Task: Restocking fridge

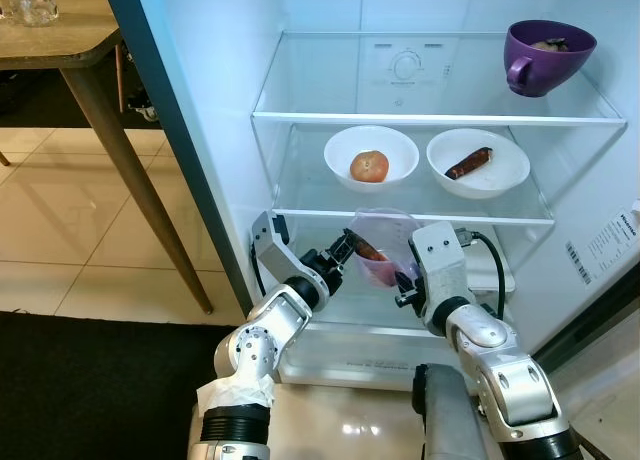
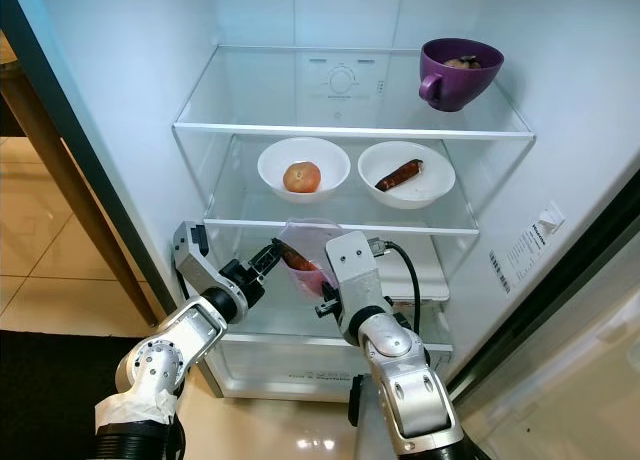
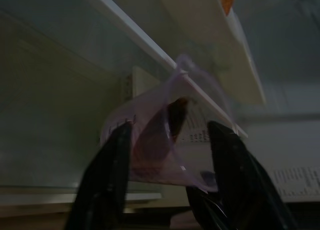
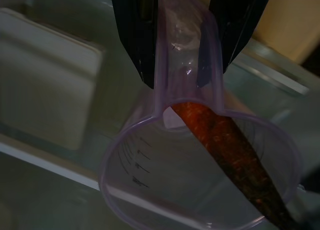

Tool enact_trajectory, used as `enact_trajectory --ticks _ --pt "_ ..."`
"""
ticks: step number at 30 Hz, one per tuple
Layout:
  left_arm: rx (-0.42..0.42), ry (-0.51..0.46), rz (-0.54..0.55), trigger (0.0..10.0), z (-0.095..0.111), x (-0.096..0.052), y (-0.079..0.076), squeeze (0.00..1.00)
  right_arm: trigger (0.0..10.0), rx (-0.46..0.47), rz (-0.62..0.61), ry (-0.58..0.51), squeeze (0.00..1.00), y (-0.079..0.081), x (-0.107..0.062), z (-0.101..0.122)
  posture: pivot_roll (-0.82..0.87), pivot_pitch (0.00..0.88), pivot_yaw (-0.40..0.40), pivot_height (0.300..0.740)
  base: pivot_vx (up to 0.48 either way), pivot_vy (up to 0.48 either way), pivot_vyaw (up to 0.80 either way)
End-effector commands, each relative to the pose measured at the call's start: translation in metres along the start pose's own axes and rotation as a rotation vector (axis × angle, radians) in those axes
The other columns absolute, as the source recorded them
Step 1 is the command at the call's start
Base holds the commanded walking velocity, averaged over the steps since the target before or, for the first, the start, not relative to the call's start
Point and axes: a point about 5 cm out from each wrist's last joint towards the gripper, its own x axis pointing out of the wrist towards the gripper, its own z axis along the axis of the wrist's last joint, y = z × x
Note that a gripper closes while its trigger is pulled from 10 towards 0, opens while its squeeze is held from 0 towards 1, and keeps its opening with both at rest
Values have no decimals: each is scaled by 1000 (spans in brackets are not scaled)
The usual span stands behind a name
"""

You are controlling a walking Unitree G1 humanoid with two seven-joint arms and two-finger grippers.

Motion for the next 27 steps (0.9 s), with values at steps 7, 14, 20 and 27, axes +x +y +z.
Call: enact_trajectory --ticks 7,14,20,27 --pt "-130 64 -35 10000 -23 -21 12 1000 0 -87 -185 -41 0 -47 2 5 -14 115 20 369 0 0 0" --pt "-124 197 -128 10000 -39 -42 16 0 0 -131 -169 -41 0 -85 -1 10 -6 106 19 369 0 0 0" --pt "-4 293 -177 10000 -50 -54 18 0 0 -112 -144 -60 0 -98 -5 22 -7 104 20 369 0 0 0" --pt "239 370 -236 10000 -60 -60 16 0 0 -34 -89 -112 0 -108 -10 42 -4 100 22 369 0 0 0"
